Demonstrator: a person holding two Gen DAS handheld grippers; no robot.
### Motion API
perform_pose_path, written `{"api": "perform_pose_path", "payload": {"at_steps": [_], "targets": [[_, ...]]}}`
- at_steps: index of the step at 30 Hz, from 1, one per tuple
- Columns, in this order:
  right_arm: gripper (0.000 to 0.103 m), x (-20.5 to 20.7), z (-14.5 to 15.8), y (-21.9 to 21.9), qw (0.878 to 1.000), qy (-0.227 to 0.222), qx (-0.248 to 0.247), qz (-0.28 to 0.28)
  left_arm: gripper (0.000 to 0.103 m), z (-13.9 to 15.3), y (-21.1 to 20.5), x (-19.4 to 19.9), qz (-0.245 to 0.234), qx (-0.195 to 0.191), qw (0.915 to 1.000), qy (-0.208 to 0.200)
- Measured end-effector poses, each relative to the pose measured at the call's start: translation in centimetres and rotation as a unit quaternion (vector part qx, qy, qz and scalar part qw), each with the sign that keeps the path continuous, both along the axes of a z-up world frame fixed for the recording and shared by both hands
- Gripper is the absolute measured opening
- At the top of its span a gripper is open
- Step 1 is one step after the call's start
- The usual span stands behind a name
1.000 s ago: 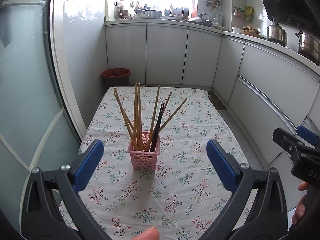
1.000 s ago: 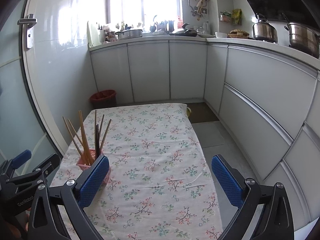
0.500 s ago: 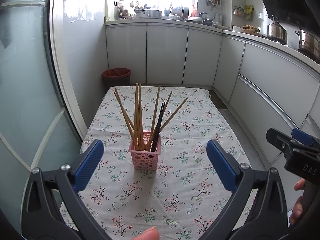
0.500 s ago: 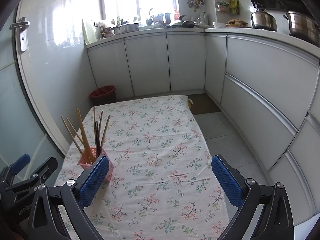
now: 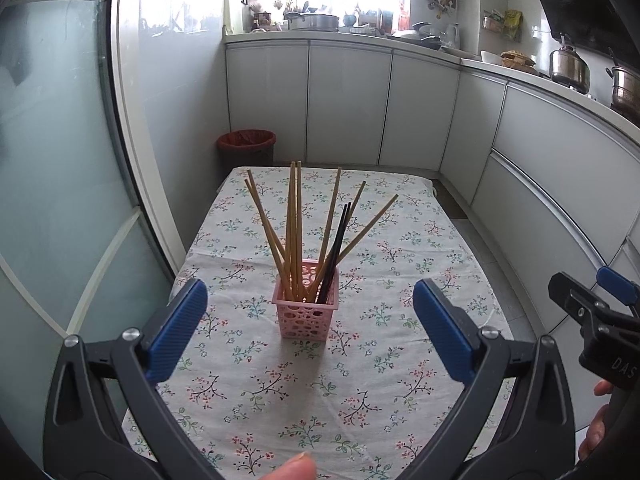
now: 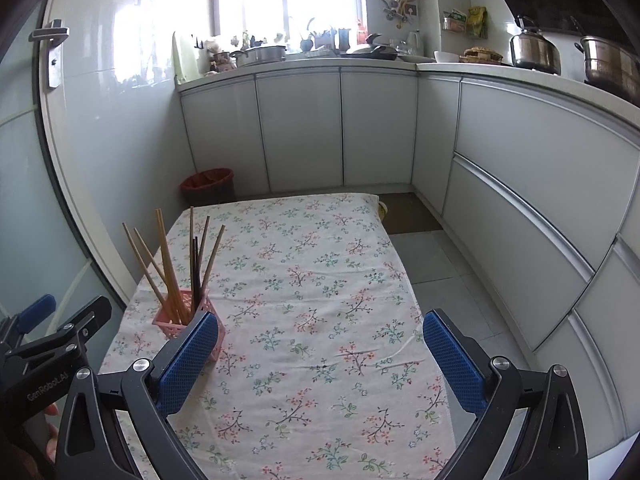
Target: Organize utensils
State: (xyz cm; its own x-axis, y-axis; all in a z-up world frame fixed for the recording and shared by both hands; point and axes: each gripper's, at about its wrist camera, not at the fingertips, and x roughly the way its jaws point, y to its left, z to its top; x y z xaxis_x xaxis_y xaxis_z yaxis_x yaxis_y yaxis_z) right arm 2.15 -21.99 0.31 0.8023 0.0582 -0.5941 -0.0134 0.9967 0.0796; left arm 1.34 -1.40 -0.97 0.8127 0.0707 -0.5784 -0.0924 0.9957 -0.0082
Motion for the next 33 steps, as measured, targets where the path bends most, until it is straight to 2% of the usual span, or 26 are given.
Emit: {"api": "perform_pose_path", "payload": {"at_steps": [7, 33], "targets": [[0.103, 0.4, -0.1, -1.1, 1.000, 0.002, 0.011, -0.013, 0.102, 0.0, -0.3, -0.1, 0.000, 0.012, 0.9999, -0.004], [0.103, 1.8, -1.5, -1.2, 1.000, 0.016, 0.019, -0.015, 0.102, -1.0, -0.3, 0.6, 0.001, 0.014, 0.9998, 0.010]]}}
